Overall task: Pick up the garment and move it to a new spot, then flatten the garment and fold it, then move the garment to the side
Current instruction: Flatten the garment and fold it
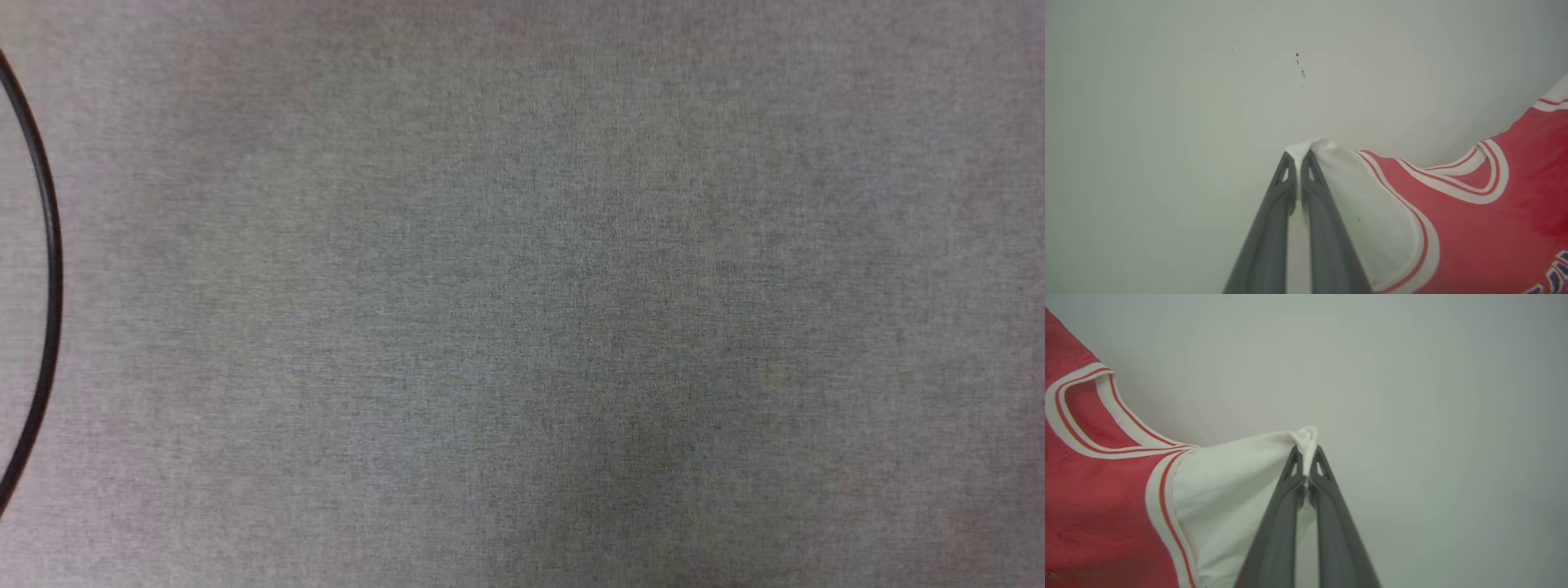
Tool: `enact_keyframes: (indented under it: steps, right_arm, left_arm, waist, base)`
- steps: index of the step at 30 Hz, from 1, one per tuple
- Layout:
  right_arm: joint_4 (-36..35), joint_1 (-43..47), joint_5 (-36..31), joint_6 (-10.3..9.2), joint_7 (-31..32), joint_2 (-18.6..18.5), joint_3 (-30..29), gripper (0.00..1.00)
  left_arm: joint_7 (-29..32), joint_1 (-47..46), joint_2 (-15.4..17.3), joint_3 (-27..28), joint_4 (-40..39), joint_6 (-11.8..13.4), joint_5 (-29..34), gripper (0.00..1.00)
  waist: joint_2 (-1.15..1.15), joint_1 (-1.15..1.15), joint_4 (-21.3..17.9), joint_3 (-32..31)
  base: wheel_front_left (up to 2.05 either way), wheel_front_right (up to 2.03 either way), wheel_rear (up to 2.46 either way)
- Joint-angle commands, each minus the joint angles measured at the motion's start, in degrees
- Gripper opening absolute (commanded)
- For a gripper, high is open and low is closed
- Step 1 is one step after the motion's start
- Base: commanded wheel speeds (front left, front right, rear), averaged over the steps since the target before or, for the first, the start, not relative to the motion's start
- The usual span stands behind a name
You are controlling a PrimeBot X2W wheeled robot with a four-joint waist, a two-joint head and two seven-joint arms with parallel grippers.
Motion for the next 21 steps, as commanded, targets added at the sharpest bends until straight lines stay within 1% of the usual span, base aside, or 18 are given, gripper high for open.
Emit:
enact_keyframes:
  steps: [1,2,4,10,15,21]
  right_arm:
    - [2.2,-1.5,0.5,-0.10,-1.2,0.9,0.3,0.00]
    - [5.2,-1.2,1.0,-0.10,-3.2,1.6,1.6,0.00]
    - [6.7,0.2,1.9,-0.10,-4.9,1.8,2.5,0.00]
    - [8.9,7.3,5.9,-0.10,-9.7,1.1,5.8,0.00]
    - [8.3,16.7,9.5,-0.10,-13.0,-0.3,9.1,0.00]
    - [4.1,29.0,14.3,-0.10,-14.7,-3.3,12.3,0.00]
  left_arm:
    - [-0.9,-0.3,-0.3,-0.3,1.7,-0.5,0.3,0.00]
    - [-2.2,1.6,-1.2,-0.7,3.9,-1.1,-0.4,0.00]
    - [-3.3,3.1,-1.4,-1.0,5.3,-1.7,-0.8,0.00]
    - [-7.7,11.6,-1.8,-1.8,7.0,-2.5,-2.4,0.00]
    - [-10.3,22.0,-0.8,-2.2,5.1,-1.5,-3.7,0.00]
    - [-11.6,36.5,1.2,-2.2,-0.5,0.6,-6.1,0.00]
  waist:
    - [0.00,-0.02,-0.3,1.3]
    - [0.00,-0.02,-0.2,1.8]
    - [0.00,-0.02,-0.2,1.7]
    - [0.00,-0.02,0.1,-0.6]
    - [0.00,-0.02,0.3,-4.7]
    - [0.00,-0.02,0.4,-10.0]
  base:
    - [0.00,0.00,0.00]
    - [0.00,0.00,0.00]
    - [0.00,0.00,0.00]
    - [0.00,0.00,0.00]
    - [0.00,0.00,0.00]
    - [0.00,0.00,0.00]
